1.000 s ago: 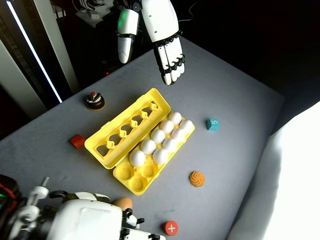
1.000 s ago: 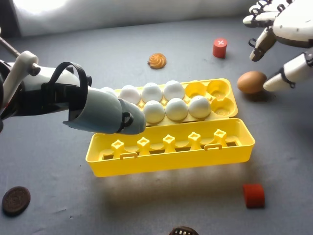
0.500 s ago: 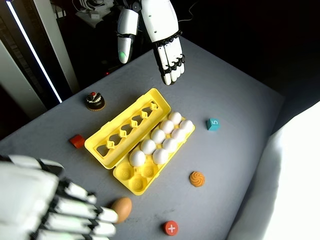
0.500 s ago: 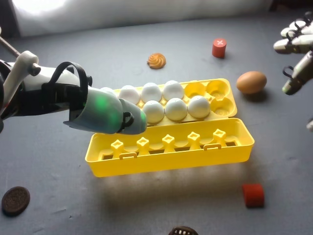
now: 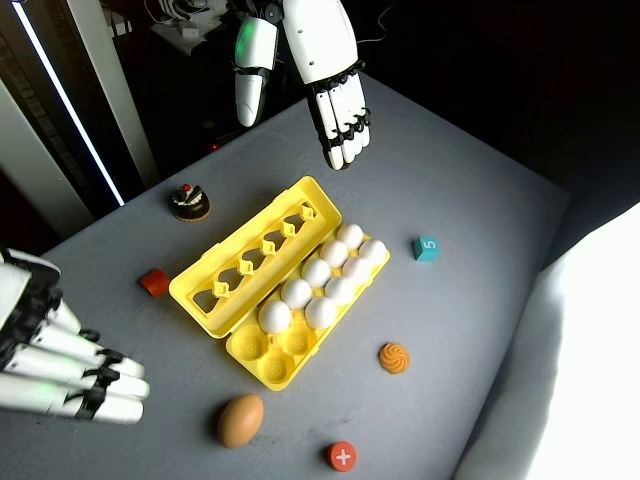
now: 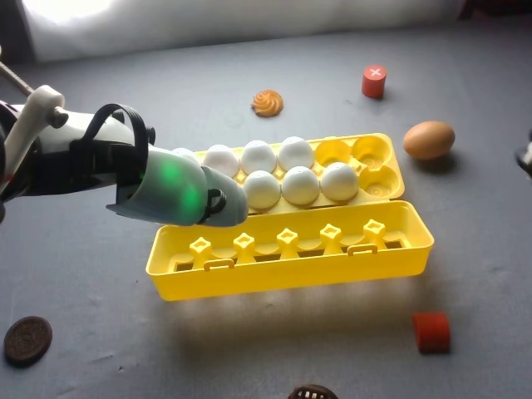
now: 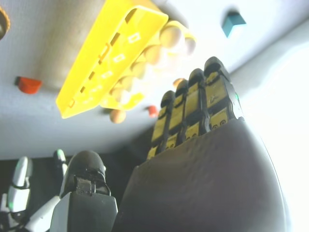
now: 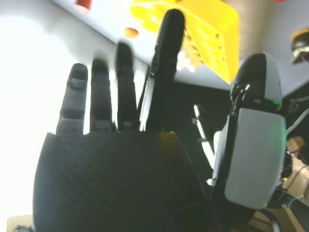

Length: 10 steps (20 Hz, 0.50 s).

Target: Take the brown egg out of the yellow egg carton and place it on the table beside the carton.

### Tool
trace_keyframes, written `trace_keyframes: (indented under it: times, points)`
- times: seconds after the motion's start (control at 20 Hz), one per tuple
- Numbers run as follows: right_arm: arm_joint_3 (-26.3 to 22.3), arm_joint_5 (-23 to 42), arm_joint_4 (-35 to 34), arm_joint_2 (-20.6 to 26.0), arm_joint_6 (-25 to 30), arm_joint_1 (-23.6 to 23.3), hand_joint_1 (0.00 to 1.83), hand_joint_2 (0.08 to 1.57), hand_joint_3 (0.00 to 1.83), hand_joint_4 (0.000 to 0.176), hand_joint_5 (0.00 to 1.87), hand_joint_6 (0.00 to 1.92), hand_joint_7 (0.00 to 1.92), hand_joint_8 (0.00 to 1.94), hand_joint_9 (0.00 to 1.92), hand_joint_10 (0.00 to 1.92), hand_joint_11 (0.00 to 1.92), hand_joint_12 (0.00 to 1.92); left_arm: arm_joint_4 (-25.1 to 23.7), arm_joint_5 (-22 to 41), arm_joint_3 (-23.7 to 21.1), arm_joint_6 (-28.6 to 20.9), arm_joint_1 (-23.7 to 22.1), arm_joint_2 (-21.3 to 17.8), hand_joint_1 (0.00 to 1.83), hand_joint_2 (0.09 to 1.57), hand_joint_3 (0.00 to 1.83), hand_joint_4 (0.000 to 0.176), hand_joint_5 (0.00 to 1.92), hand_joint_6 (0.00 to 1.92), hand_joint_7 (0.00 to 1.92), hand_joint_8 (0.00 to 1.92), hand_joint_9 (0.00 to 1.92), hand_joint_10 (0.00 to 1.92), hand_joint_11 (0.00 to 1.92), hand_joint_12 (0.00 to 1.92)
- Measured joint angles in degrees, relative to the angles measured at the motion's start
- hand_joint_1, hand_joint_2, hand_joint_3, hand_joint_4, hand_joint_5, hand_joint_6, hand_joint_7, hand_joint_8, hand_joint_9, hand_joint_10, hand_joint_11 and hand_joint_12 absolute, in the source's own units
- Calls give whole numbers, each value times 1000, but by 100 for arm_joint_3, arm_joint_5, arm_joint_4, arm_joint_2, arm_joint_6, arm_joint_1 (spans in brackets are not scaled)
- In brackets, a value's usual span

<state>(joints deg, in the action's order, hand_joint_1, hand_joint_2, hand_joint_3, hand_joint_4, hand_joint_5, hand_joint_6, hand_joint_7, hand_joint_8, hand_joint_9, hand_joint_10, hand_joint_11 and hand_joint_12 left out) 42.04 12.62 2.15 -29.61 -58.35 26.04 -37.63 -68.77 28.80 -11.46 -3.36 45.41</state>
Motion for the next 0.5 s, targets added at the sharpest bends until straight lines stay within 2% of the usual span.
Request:
trace_keyframes:
  times: [0.05,0.2,0.25,0.3,0.35,0.4,0.45,0.5]
  points:
    - [-37,57,-2,46,0,28,579,874,30,0,1429,1921,1401,1941,1267,1921,972,1921,-11,-15,0,0,0,0,0,1137,0,0,26,7,0,0,0,0,0,0]
    - [-162,179,-2,240,-9,321,560,893,14,0,1460,1921,1439,1941,1322,1921,1034,1921,-4,-4,0,0,0,2,0,1137,0,0,27,7,0,0,0,0,0,0]
    - [-212,184,-2,323,-11,463,557,936,17,0,1553,1921,1581,1941,1516,1921,1308,1921,-7,-7,0,0,0,0,0,1141,2,0,33,9,4,2,0,0,0,0]
    - [-238,208,-2,382,-15,544,823,1187,78,17,1623,1921,1700,1941,1695,1921,1670,1921,-9,-4,0,0,0,0,0,1147,5,0,27,6,6,2,0,0,0,0]
    - [-243,321,-7,420,-120,610,1073,1354,49,42,1658,1921,1741,1941,1752,1921,1807,1921,-7,-4,0,0,0,0,0,1140,1,0,24,3,7,2,0,0,0,0]
    - [-260,407,-11,435,-201,621,1135,1349,24,0,1625,1921,1720,1941,1734,1921,1792,1921,-7,-4,0,0,0,2,0,1138,0,0,25,3,1,0,0,0,0,0]
    - [-264,597,-13,472,-278,649,1183,1346,15,0,1608,1921,1705,1941,1722,1921,1799,1921,-7,-2,0,0,0,2,0,1139,1,0,26,3,1,0,0,0,0,0]
    - [-267,697,-22,496,-363,664,1143,1368,24,0,1628,1921,1702,1941,1715,1921,1802,1921,-7,-4,0,0,0,0,0,1139,0,0,22,1,0,0,0,0,0,0]
